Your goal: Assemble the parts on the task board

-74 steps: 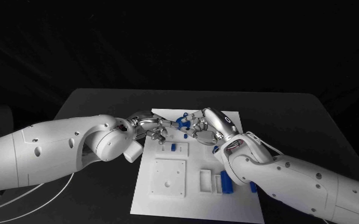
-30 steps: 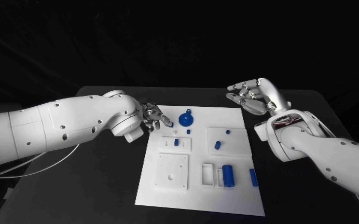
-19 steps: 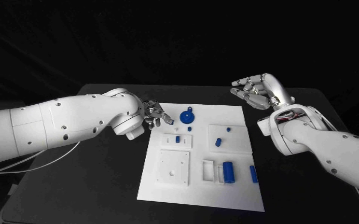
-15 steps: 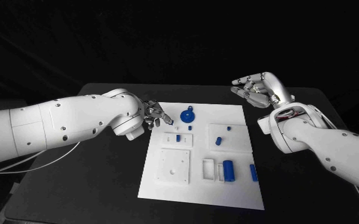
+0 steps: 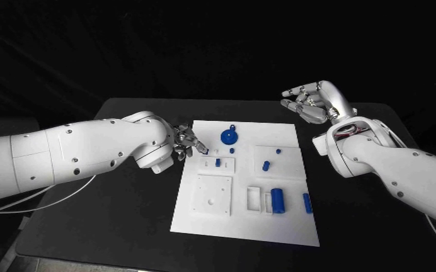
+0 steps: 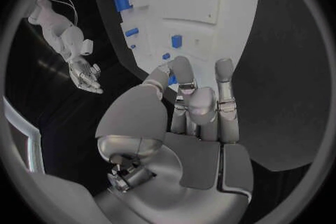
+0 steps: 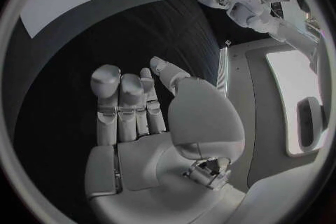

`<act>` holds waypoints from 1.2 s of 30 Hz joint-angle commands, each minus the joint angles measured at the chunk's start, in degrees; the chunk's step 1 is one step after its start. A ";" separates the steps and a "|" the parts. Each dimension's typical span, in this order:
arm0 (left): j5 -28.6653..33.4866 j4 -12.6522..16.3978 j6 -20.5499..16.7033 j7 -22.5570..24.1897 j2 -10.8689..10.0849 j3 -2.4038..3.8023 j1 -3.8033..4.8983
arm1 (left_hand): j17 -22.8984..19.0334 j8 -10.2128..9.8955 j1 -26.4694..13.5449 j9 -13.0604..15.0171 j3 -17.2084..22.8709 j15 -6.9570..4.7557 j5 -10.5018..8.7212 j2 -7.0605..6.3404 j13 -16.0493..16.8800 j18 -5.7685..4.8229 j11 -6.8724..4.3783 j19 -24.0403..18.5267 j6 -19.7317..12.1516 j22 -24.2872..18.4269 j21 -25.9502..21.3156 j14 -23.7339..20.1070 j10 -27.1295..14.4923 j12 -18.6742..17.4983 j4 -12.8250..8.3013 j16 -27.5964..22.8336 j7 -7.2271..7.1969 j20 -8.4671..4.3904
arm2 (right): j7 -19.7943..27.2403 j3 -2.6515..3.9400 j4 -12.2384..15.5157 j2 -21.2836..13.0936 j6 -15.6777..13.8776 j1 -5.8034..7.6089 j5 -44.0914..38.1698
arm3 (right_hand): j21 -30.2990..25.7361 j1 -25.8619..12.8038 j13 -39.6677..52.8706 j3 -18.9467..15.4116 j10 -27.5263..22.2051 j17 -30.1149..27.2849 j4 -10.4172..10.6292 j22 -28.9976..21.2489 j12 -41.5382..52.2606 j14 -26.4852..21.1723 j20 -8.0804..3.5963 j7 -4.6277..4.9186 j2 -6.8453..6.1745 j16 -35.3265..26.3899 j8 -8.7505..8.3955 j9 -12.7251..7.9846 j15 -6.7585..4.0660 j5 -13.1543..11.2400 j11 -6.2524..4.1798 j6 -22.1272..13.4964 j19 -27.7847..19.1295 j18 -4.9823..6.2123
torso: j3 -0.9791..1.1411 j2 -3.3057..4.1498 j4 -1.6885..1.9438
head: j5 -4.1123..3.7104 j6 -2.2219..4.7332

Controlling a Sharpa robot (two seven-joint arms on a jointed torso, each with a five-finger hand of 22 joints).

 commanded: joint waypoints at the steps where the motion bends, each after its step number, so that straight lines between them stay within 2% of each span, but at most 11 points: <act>1: -1.74 0.29 -1.92 -0.60 0.22 0.00 -0.76 | 0.18 0.01 1.02 35.40 -0.02 0.45 -0.34 1.07 -0.39 1.13 -0.40 -0.11 10.99 1.06 0.05 0.19 2.72 -0.26 0.44 -0.07 -5.18 0.73 | -0.06 -0.01 -0.16 0.16 1.39 0.00 0.07 | 0.35 -0.37 -0.09 0.07 -0.26 -0.04 -0.41 5.17 0.21 -0.30 0.52 0.47 -0.10 0.26 -0.22 -0.06 -0.04 0.68 -0.02 0.06 0.49 0.32 | 0.22 -0.36 -0.01 | -0.04 -0.39; 4: -2.25 0.23 -2.69 -0.42 0.46 0.00 -1.56 | 0.54 0.16 1.02 33.46 -0.11 0.46 -0.45 1.15 -0.88 1.65 -0.42 -0.11 11.49 1.07 0.09 0.22 2.75 -0.06 0.65 0.01 -5.19 1.25 | -0.09 -0.03 -0.27 0.22 1.47 -0.01 0.07 | 0.46 -0.41 -0.10 0.16 -0.28 -0.04 -0.60 5.18 0.23 -0.31 0.52 0.49 -0.15 0.29 -0.22 -0.06 -0.04 1.85 -0.03 0.05 0.47 0.32 | 0.27 -0.44 -0.03 | -0.07 -0.58; 7: -2.77 0.02 -3.18 -0.18 0.73 0.00 -2.22 | 0.63 0.28 1.08 32.46 -0.14 0.50 -0.38 1.20 -1.23 1.98 -0.36 -0.19 11.67 1.07 0.15 0.24 2.70 -0.02 0.74 -0.01 -5.21 1.55 | -0.12 -0.05 -0.32 0.26 1.54 -0.01 0.07 | 0.55 -0.48 -0.08 0.29 -0.29 -0.02 -0.78 5.19 0.28 -0.32 0.51 0.50 -0.24 0.35 -0.22 -0.06 -0.04 2.73 -0.03 0.05 0.45 0.32 | 0.16 -0.23 -0.05 | -0.19 -0.54; 16: -3.37 -1.15 -2.85 0.08 1.99 -0.01 -3.40 | 0.56 0.40 0.83 31.98 0.13 0.55 0.33 1.49 -1.46 2.26 -0.34 -0.24 11.71 1.08 0.22 0.21 2.70 0.09 0.70 -0.11 -5.20 1.82 | -0.20 -0.07 -0.38 0.27 1.69 -0.04 0.07 | 0.66 -0.73 -0.18 0.71 -0.35 -0.06 -1.33 5.17 0.24 -0.36 0.51 0.54 -0.33 0.36 -0.22 -0.06 -0.05 4.33 -0.04 0.04 0.34 0.35 | 0.03 -0.06 -0.03 | -0.51 -0.60; 29: -5.55 -2.10 0.26 -0.62 2.64 -0.02 -3.75 | 1.33 0.66 -0.46 32.03 1.10 0.60 1.40 1.83 -1.56 2.44 -0.37 -0.38 11.85 1.09 0.44 0.28 2.69 0.52 -0.58 0.19 -5.24 1.99 | -0.19 -0.10 -0.32 0.21 1.80 -0.10 0.07 | 0.81 -0.99 -0.19 0.92 -0.37 -0.06 -1.70 5.17 0.29 -0.37 0.50 0.57 -0.42 0.42 -0.23 -0.06 -0.06 5.44 -0.05 0.03 0.29 0.36 | -0.01 0.02 -0.05 | -0.57 -1.07; 36: -5.98 -2.20 1.03 -0.90 2.69 -0.02 -3.76 | 1.28 0.73 -0.94 32.12 1.30 0.60 1.47 1.98 -1.63 2.45 -0.35 -0.45 11.81 1.08 0.50 0.26 2.69 0.52 -1.03 0.14 -5.25 2.02 | -0.19 -0.12 -0.26 0.19 1.85 -0.14 0.07 | 0.83 -1.03 -0.20 0.94 -0.37 -0.10 -1.76 5.17 0.28 -0.40 0.50 0.57 -0.42 0.35 -0.22 -0.06 -0.05 5.55 -0.04 0.03 0.27 0.36 | 0.00 0.09 0.00 | -0.54 -1.08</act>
